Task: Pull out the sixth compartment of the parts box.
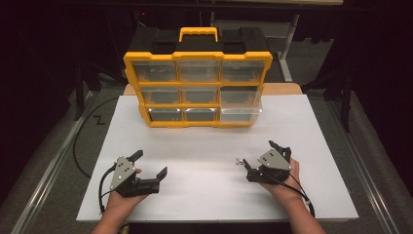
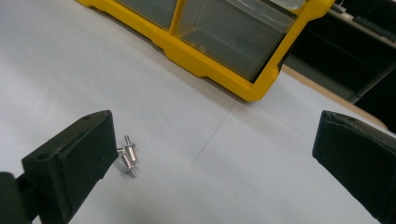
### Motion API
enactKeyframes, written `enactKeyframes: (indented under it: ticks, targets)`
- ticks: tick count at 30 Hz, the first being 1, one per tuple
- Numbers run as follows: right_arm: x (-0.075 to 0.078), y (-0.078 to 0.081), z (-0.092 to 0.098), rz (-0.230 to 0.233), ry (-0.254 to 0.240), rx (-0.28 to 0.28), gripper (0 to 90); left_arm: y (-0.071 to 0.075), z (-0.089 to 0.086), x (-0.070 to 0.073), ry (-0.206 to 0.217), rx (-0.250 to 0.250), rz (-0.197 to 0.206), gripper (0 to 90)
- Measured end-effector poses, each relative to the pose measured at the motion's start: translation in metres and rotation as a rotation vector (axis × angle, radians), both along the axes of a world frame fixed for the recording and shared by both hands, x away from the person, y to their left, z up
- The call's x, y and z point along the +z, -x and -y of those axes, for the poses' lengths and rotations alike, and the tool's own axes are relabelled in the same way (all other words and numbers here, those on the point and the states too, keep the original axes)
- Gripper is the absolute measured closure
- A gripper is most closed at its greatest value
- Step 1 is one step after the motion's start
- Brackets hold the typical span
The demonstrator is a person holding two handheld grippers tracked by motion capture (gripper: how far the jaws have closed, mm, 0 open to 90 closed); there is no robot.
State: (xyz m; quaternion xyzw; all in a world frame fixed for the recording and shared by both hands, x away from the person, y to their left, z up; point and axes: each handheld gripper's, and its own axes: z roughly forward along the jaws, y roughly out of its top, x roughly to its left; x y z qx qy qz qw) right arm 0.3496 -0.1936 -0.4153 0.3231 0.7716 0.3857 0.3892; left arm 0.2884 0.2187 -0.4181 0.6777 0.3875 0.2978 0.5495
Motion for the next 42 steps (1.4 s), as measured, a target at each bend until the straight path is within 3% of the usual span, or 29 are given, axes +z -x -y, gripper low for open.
enactKeyframes:
  ticks: [8,15,21,31,42]
  targets:
    - [0.002,-0.003,0.007,-0.061,-0.136,-0.030,1.0,-0.001,0.000,-0.001,-0.008,0.017,-0.006,0.6]
    - [0.002,-0.004,0.011,-0.093,-0.197,-0.048,1.0,-0.003,-0.001,-0.002,-0.013,0.040,-0.023,0.6]
    - [0.001,-0.005,0.012,-0.110,-0.186,-0.068,1.0,-0.003,-0.002,-0.003,-0.029,0.054,-0.038,0.6]
    - [0.003,-0.004,0.017,-0.137,-0.115,-0.103,1.0,-0.008,-0.001,-0.004,-0.030,0.061,-0.069,0.6]
    - [0.002,-0.002,0.023,-0.161,-0.090,-0.124,1.5,-0.008,0.002,-0.003,-0.029,0.061,-0.056,0.6]
